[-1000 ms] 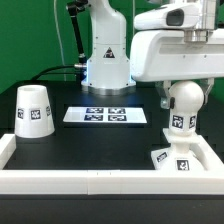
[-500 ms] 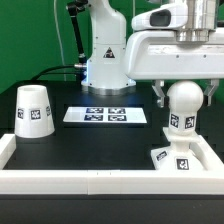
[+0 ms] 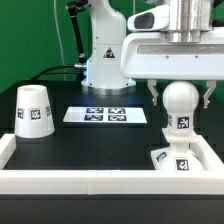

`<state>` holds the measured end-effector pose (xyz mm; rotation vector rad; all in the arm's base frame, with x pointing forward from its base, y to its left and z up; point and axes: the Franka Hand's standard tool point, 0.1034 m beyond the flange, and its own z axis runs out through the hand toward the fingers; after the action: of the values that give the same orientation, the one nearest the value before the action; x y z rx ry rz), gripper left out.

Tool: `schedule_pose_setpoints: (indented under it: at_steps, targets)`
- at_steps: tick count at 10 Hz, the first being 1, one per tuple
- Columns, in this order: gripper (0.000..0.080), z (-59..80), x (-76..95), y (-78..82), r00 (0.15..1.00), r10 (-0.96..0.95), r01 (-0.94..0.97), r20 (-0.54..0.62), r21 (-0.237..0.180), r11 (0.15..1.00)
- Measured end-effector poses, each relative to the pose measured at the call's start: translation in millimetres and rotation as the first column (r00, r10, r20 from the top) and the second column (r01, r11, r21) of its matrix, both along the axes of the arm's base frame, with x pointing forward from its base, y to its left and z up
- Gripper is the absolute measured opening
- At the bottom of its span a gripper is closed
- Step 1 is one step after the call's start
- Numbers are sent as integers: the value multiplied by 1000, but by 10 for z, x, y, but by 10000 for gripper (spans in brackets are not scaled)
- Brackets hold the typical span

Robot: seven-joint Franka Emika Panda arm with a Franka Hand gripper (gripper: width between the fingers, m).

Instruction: Assemble lamp

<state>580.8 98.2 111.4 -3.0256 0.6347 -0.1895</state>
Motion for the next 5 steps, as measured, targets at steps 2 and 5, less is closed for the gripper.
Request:
schedule_pose_setpoints:
  at_steps: [2,5]
  targets:
    - [579,0,-3,-1,980,-197,197,-19,42,979]
    - [579,0,-21,11,879,-469,476,-89,90,875]
